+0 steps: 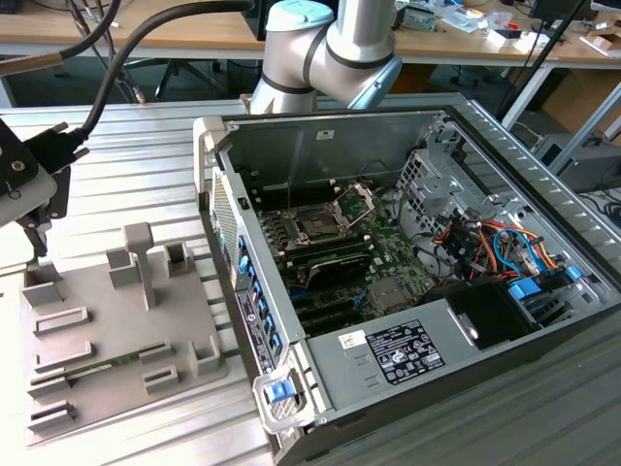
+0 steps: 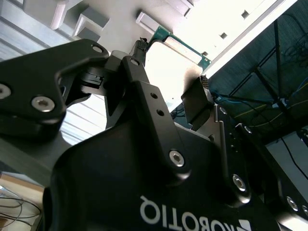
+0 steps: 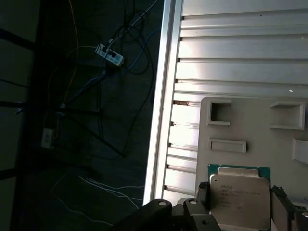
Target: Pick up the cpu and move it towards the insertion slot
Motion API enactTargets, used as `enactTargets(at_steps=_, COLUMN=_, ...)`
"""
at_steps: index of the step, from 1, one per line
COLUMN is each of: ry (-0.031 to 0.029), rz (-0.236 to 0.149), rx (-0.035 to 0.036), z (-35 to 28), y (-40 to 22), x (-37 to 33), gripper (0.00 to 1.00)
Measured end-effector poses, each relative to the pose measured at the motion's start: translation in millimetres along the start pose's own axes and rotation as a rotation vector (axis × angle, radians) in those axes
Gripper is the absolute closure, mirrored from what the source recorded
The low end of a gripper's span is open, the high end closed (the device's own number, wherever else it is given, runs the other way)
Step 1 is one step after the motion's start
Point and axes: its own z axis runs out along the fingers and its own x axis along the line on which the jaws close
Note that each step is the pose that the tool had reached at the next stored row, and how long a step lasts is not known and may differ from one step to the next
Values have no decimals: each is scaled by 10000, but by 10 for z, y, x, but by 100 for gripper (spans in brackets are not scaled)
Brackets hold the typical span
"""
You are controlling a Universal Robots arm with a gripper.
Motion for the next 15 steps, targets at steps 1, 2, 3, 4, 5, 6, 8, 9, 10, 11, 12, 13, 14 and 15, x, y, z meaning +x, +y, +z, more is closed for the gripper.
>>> enactTargets(at_steps=1, ry=1, rz=0, rx=0, z=-3, y=0, x=0, gripper=45)
enactTargets(at_steps=2, ry=1, rz=0, rx=0, z=-5, y=0, x=0, gripper=45)
enactTargets(at_steps=3, ry=1, rz=0, rx=0, z=-8, y=0, x=0, gripper=45)
enactTargets(at_steps=4, ry=1, rz=0, rx=0, z=-12, y=0, x=0, gripper=45)
enactTargets(at_steps=5, ry=1, rz=0, rx=0, z=-17, y=1, x=0, gripper=45)
enactTargets(at_steps=6, ry=0, rz=0, rx=0, z=-22, y=1, x=0, gripper=45)
enactTargets(at_steps=8, ry=2, rz=0, rx=1, z=-27, y=1, x=0, gripper=45)
enactTargets(at_steps=9, ry=0, rz=0, rx=0, z=-29, y=1, x=0, gripper=45)
enactTargets(at_steps=10, ry=0, rz=0, rx=0, z=-31, y=1, x=0, gripper=45)
enactTargets(at_steps=11, ry=1, rz=0, rx=0, z=-34, y=1, x=0, gripper=45)
enactTargets(at_steps=12, ry=0, rz=0, rx=0, z=-35, y=2, x=0, gripper=45)
enactTargets(at_steps=13, ry=1, rz=0, rx=0, z=-38, y=2, x=0, gripper=45)
enactTargets(at_steps=14, ry=1, rz=0, rx=0, z=-41, y=2, x=0, gripper=45)
enactTargets(at_steps=15, ry=1, rz=0, rx=0, z=-44, y=2, x=0, gripper=45)
